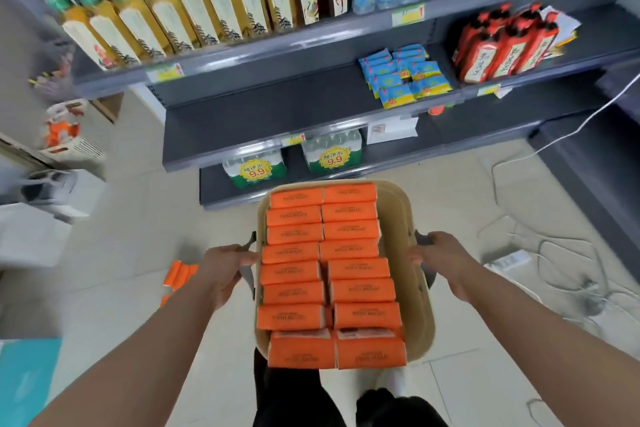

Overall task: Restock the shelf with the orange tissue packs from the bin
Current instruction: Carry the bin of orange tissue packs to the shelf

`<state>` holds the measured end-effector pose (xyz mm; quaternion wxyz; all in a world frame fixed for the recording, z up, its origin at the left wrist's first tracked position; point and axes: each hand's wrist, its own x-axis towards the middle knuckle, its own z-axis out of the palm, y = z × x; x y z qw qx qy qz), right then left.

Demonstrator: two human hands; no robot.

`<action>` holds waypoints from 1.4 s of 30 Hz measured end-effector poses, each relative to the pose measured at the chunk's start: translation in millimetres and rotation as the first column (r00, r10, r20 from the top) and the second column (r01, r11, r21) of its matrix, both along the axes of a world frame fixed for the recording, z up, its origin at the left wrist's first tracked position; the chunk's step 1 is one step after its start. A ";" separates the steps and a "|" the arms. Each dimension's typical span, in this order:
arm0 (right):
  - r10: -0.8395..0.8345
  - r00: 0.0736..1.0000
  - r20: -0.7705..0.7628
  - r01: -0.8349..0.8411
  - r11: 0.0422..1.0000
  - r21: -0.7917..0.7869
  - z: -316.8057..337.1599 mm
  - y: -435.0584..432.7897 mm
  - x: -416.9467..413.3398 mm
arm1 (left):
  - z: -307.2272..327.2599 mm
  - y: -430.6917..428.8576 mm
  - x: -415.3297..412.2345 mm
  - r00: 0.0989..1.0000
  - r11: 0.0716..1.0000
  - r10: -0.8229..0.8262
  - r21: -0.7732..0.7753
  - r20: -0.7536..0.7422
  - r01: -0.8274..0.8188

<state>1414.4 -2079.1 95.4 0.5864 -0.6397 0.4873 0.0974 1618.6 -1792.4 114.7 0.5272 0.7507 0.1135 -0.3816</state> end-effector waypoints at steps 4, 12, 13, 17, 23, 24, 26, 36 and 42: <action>-0.040 0.999 -0.021 0.041 0.999 0.005 -9.7 -32.7 52.1 | -15.6 -40.5 47.9 0.999 0.999 0.047 0.000 -0.015 -0.047; -0.071 0.992 -0.100 0.069 0.997 -0.024 -19.1 -63.7 176.8 | -55.7 -84.6 172.7 0.997 0.995 -0.023 0.097 -0.076 0.031; -0.080 0.993 -0.091 0.078 0.997 -0.028 -18.9 -68.1 194.9 | -57.8 -90.6 191.6 0.996 0.995 -0.033 0.096 -0.083 0.041; -0.075 0.992 -0.099 0.076 0.997 0.011 -34.8 -73.6 250.4 | -66.3 -98.8 245.3 0.993 0.991 -0.012 0.132 -0.118 0.027; -0.096 0.991 -0.091 0.103 0.992 0.075 -76.1 -120.2 305.8 | -96.4 -144.1 293.3 0.992 0.978 0.077 0.203 -0.095 -0.057; -0.080 0.991 -0.107 0.090 0.992 0.087 -86.5 -142.1 312.5 | -107.1 -162.7 294.4 0.989 0.972 0.096 0.223 -0.111 -0.070; -0.039 0.990 -0.135 0.055 0.991 0.119 -109.0 -179.2 320.1 | -123.5 -192.9 288.4 0.985 0.956 0.140 0.272 -0.101 -0.108; -0.020 0.989 -0.148 0.040 0.990 0.133 -175.0 -245.7 338.0 | -179.7 -263.6 278.0 0.944 0.907 0.305 0.340 -0.127 -0.248; -0.049 0.981 -0.186 0.073 0.990 0.124 -223.9 -278.5 348.3 | -229.6 -296.3 290.1 0.961 0.925 0.224 0.347 -0.160 -0.158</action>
